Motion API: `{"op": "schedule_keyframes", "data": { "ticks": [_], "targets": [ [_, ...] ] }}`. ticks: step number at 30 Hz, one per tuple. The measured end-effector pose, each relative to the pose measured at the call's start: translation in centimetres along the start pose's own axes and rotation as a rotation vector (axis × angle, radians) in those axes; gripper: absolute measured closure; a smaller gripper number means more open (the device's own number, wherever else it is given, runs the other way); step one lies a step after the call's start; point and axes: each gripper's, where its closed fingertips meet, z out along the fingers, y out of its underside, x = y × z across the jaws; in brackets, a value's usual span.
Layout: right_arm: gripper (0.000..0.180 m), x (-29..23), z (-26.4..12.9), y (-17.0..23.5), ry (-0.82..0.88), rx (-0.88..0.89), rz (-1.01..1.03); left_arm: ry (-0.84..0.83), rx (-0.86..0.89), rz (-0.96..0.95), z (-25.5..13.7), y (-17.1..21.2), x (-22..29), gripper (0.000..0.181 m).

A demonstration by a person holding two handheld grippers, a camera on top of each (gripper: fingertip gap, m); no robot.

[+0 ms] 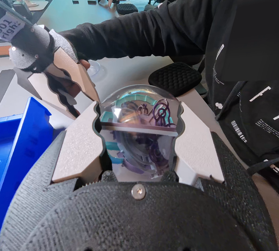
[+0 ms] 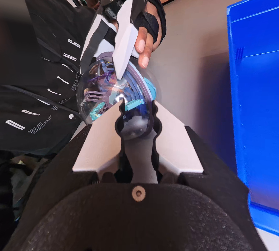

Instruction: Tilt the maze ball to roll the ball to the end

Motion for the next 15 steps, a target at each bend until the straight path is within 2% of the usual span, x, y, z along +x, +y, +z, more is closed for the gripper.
{"op": "schedule_keyframes", "data": {
  "ticks": [4, 7, 8, 10, 11, 14, 15],
  "targets": [
    [0.132, 1.5, 0.2, 0.0, -0.001, -0.007, 0.059, -0.084, 0.009, 0.008, -0.7, -0.4, -0.5, 0.077],
    [0.132, 2.1, 0.9, -0.7, -0.068, 0.048, 0.101, -0.207, 0.038, -0.056, -2.8, -0.7, -0.5, 0.07],
    [0.134, 2.1, 1.0, -1.1, -0.086, 0.071, 0.098, -0.29, 0.062, -0.11, -3.9, -0.5, -0.7, 0.074],
    [0.136, 1.8, 1.1, -1.3, -0.111, 0.08, 0.09, -0.47, 0.08, -0.266, -6.2, 1.1, -0.6, 0.072],
    [0.137, 1.7, 1.2, -1.2, -0.11, 0.077, 0.077, -0.523, 0.086, -0.342, -6.5, 2.3, 0.2, 0.078],
    [0.138, 1.2, 1.7, -0.8, -0.112, 0.062, 0.055, -0.611, 0.074, -0.49, -5.2, 5.6, 2.7, 0.069],
    [0.137, 0.8, 1.8, -0.8, -0.123, 0.061, 0.061, -0.646, 0.059, -0.488, -5.2, 6.1, 2.9, 0.074]
  ]
}}
